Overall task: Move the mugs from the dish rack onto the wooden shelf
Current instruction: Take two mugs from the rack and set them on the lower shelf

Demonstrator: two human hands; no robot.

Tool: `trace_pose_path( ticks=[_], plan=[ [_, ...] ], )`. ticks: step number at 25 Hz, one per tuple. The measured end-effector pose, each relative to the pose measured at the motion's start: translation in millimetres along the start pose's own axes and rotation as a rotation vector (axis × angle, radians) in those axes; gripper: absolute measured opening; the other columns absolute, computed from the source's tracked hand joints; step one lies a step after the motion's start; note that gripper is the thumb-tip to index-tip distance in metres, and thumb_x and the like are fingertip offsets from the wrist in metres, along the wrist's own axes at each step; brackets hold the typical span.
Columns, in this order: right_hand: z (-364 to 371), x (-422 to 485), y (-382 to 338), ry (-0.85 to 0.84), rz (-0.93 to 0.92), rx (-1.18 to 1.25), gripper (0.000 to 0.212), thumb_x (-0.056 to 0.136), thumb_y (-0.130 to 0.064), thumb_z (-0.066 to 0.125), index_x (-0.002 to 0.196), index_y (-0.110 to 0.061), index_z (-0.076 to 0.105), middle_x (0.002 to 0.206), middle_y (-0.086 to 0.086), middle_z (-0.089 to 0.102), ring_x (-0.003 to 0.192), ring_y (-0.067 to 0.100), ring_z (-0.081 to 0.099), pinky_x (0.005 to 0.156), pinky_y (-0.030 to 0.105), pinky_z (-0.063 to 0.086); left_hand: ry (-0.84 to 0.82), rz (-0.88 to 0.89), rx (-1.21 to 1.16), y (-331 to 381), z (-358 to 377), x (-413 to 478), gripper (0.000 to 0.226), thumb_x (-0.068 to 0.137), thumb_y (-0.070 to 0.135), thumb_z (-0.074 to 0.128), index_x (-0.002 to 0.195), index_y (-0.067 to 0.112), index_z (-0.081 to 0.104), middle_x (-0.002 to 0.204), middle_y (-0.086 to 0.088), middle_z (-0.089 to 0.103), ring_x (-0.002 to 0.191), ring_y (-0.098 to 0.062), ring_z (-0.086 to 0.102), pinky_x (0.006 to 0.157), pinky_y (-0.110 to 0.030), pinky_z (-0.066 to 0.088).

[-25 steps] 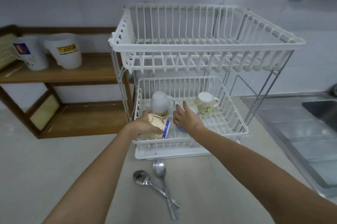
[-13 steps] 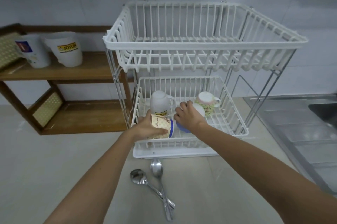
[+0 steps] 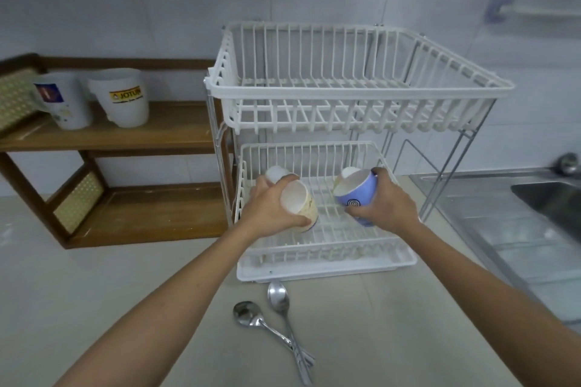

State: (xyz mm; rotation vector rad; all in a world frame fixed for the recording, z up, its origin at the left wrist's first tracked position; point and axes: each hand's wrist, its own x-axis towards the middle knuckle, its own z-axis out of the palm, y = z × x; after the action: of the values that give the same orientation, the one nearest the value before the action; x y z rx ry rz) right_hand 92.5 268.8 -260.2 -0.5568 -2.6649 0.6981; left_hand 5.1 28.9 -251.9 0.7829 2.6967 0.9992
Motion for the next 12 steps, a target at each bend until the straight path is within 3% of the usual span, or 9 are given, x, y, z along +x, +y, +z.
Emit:
trace_pose_path(
  ticks=[2,5,9,12],
  plan=[
    [0,-13,-4,0.080,0.029,0.291,0.087,0.055,-0.048,0.082,0.127,-0.027,0.036,0.089,-0.019,0.056,0.074,0.010,0.058,0.054,0.015,0.038,-0.005,0.076,0.073,13,-18,-11,0.094,0.050,0.064,0.076,0.132,0.054,0.032,0.121,0.003,0.030,0.120,-0.020,0.041,0.092,-0.038,0.046],
    [4,-38,-21,0.191,-0.011,0.617,0.075,0.054,-0.044,0.085,0.116,-0.040,0.042,0.105,-0.024,0.056,0.096,0.005,0.060,0.070,0.015,0.046,-0.025,0.179,0.191,20,-50,-35,0.094,0.047,0.074,0.069,0.131,0.058,0.029,0.112,0.006,0.031,0.107,-0.015,0.046,0.080,-0.033,0.045],
    [17,-86,-65,0.271,-0.124,0.783,0.075,0.055,-0.037,0.082,0.120,-0.037,0.044,0.116,-0.012,0.058,0.106,0.004,0.059,0.080,0.017,0.051,-0.086,0.284,0.278,-6,-93,-81,0.092,0.046,0.076,0.067,0.129,0.062,0.028,0.101,0.010,0.029,0.090,-0.009,0.040,0.061,-0.023,0.035],
    [33,-117,-104,0.298,-0.215,0.846,0.076,0.055,-0.029,0.079,0.122,-0.037,0.045,0.117,-0.014,0.058,0.109,0.008,0.058,0.083,0.019,0.051,-0.103,0.319,0.344,-48,-123,-118,0.092,0.043,0.078,0.065,0.125,0.067,0.025,0.095,0.014,0.028,0.083,-0.002,0.038,0.054,-0.019,0.028]
  ],
)
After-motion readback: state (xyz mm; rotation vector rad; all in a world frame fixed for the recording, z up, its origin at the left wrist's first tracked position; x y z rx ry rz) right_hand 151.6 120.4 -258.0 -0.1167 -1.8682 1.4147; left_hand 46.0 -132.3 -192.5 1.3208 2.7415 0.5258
